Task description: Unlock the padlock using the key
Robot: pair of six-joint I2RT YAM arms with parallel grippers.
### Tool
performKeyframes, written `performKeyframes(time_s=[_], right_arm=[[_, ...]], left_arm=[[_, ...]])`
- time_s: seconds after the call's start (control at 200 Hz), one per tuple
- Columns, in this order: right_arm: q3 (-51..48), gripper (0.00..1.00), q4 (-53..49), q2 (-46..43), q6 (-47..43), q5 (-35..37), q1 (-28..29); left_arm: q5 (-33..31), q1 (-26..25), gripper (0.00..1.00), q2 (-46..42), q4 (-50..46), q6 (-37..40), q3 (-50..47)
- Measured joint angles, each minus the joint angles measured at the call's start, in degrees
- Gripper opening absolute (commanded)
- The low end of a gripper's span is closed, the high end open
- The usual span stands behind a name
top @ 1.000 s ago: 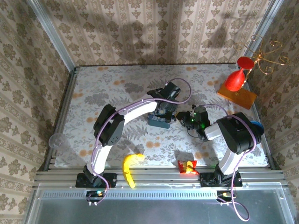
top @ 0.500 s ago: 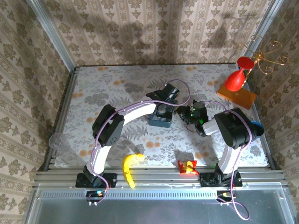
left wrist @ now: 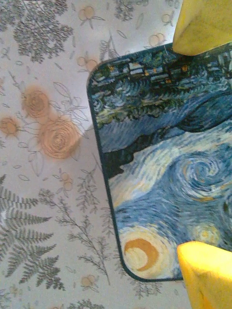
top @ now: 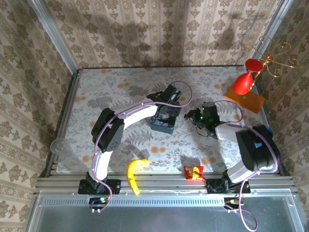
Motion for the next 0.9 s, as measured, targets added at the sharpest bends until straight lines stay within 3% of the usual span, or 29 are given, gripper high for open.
performKeyframes(time_s=[0.125, 0.265, 0.43, 0.63, 0.895], right_arm=[[4.7, 0.0, -14.91, -7.06, -7.34, 0.85, -1.46], [7.37, 0.0, -25.22, -8.24, -14.47, 0.09, -4.31], [9.22, 0.0, -33.9, -3.34, -21.81, -2.05, -5.84], [13.77, 0.0, -37.35, 5.16, -28.63, -4.76, -5.92], [19.04, 0.21, -41.16, 10.14, -32.96, -2.03, -5.92]], left_arm=[[0.81, 0.28, 1.0, -1.73, -2.45, 0.2, 0.02], [1.11, 0.31, 1.0, -6.47, -3.56, -0.17, -0.13], [0.11, 0.31, 1.0, -15.61, -2.58, -2.58, -5.11], [-2.34, 1.09, 1.0, -23.8, -1.66, -7.17, -16.76], [-3.52, 3.08, 1.0, -30.62, -1.27, -12.44, -29.77]])
